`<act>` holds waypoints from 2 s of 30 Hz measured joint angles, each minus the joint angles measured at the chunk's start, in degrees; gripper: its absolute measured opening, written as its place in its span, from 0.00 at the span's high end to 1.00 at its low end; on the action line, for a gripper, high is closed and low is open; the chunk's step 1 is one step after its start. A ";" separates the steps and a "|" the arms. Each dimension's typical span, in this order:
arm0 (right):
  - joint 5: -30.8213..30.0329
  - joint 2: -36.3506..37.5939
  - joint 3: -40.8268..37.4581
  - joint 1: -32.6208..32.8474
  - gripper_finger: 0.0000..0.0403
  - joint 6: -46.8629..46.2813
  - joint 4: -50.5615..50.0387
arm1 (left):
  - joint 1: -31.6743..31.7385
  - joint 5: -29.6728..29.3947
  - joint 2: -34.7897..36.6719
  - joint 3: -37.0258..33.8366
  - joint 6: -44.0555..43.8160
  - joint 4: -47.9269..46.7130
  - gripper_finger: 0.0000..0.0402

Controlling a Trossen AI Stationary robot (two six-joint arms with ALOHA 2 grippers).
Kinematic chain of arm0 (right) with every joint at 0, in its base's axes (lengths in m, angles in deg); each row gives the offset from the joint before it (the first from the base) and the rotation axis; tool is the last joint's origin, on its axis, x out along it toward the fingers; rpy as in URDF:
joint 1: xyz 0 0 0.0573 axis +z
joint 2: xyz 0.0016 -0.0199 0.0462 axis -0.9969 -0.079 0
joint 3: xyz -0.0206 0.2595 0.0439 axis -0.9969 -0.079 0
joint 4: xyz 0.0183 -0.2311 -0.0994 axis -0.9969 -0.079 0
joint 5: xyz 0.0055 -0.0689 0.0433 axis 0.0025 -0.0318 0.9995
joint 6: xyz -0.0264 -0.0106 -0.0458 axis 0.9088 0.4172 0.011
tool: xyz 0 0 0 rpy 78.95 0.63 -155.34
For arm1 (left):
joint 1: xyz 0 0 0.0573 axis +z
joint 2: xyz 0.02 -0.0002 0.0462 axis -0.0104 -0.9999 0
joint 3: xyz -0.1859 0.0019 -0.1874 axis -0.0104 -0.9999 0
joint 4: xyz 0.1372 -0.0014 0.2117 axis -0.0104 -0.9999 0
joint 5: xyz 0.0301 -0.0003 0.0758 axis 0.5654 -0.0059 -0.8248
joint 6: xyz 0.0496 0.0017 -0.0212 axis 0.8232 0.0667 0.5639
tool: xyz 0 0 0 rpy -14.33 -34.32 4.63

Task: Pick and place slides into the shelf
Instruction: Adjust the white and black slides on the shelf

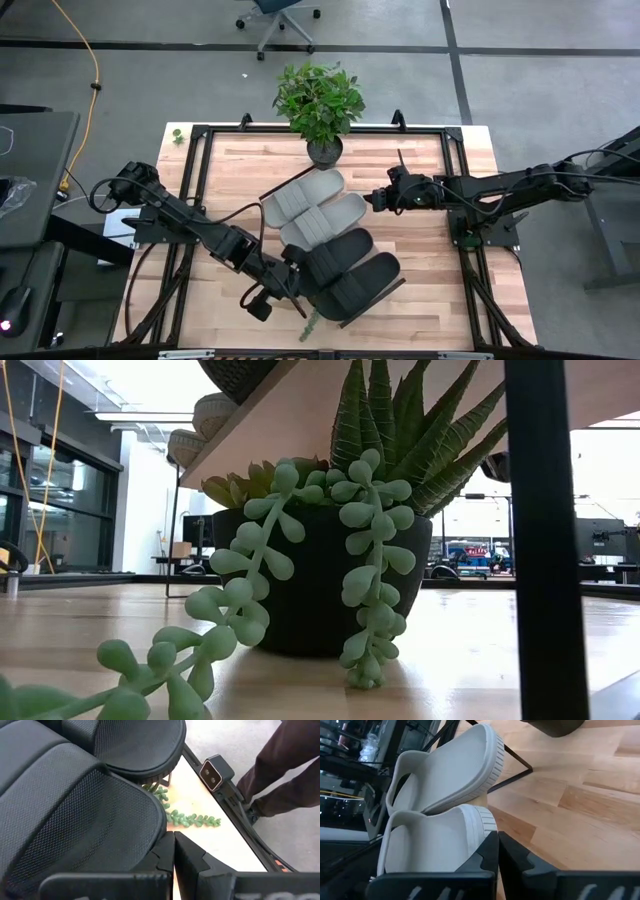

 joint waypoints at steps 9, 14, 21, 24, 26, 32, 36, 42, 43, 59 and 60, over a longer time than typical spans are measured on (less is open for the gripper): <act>0.96 -2.57 -0.02 -0.49 1.00 -0.97 0.19 | 0.86 -1.27 0.02 -0.02 -0.39 -0.42 1.00; 0.29 -5.03 -0.02 -0.46 1.00 -1.39 2.59 | 1.36 -0.74 0.04 0.00 -0.22 -0.64 1.00; -1.21 -4.59 -0.02 -0.31 1.00 -0.98 3.36 | 1.42 0.26 0.04 0.00 0.02 -0.90 1.00; -1.55 -4.30 -0.02 -0.28 1.00 -0.98 3.07 | 1.49 0.26 0.04 0.00 0.06 -0.20 1.00; -1.78 -4.27 -0.02 -0.28 1.00 -0.99 2.90 | 1.51 0.20 0.04 0.00 0.77 -0.27 1.00; -1.79 -4.17 -0.02 -0.28 1.00 -0.98 2.63 | 1.53 -0.08 0.04 0.00 1.31 -1.09 1.00; -2.25 -2.67 -0.02 -0.24 1.00 -1.42 -0.17 | 1.57 -0.78 0.04 0.00 1.29 -2.06 1.00; -6.01 0.81 -0.02 -0.22 1.00 -2.05 -5.80 | 1.64 -1.07 0.07 0.00 1.05 -3.73 1.00; -6.11 1.19 -0.02 -0.24 1.00 -2.05 -6.07 | 1.64 -1.07 0.07 0.00 1.05 -3.67 1.00; -5.22 2.08 -0.02 -0.26 1.00 -2.08 -6.88 | 1.57 -4.43 0.35 0.00 1.22 -3.14 1.00; -5.22 2.08 -0.02 -0.26 1.00 -2.07 -6.88 | 1.57 -4.80 0.35 0.00 1.26 -3.11 1.00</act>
